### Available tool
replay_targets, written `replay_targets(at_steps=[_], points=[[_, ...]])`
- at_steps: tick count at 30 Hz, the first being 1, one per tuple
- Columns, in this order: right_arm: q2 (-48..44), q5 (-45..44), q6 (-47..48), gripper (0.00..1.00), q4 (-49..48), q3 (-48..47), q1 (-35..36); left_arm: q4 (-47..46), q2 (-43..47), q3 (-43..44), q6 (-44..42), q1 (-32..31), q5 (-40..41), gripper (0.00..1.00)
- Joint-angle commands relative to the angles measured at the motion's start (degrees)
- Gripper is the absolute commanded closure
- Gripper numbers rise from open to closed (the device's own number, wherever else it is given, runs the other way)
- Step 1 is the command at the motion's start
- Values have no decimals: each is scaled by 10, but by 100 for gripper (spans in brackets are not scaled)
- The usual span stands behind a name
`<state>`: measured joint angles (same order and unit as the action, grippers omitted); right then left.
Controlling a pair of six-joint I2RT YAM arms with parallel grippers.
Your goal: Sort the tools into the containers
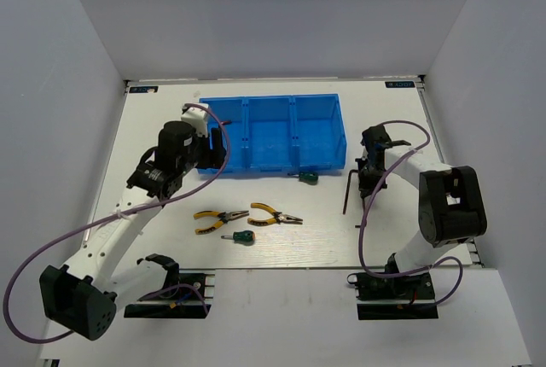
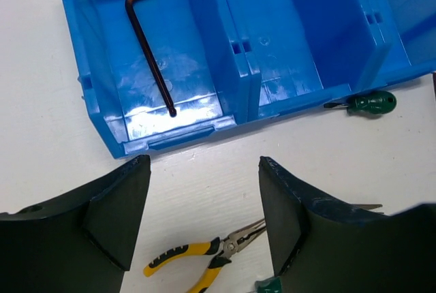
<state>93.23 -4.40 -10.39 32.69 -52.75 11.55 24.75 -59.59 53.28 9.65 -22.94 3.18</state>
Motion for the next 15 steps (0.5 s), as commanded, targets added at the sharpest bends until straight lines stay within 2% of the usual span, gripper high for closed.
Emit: replay_targets(at_steps=[1, 7, 10, 14, 15], points=[[33, -13, -20, 100, -8, 27, 1, 14, 30, 1, 8, -4, 2, 25], [9, 11, -10, 100, 51, -16, -5, 14, 36, -11, 8, -4, 2, 25], [-37, 38, 11, 100, 63, -48, -7, 8, 36, -16, 8, -4, -4, 25], [-78, 110, 53, 100, 75, -103, -6, -3, 36, -21, 8, -4, -12, 25], [-82, 152, 71, 100, 79, -121, -6, -3, 36, -21, 8, -4, -19, 25]])
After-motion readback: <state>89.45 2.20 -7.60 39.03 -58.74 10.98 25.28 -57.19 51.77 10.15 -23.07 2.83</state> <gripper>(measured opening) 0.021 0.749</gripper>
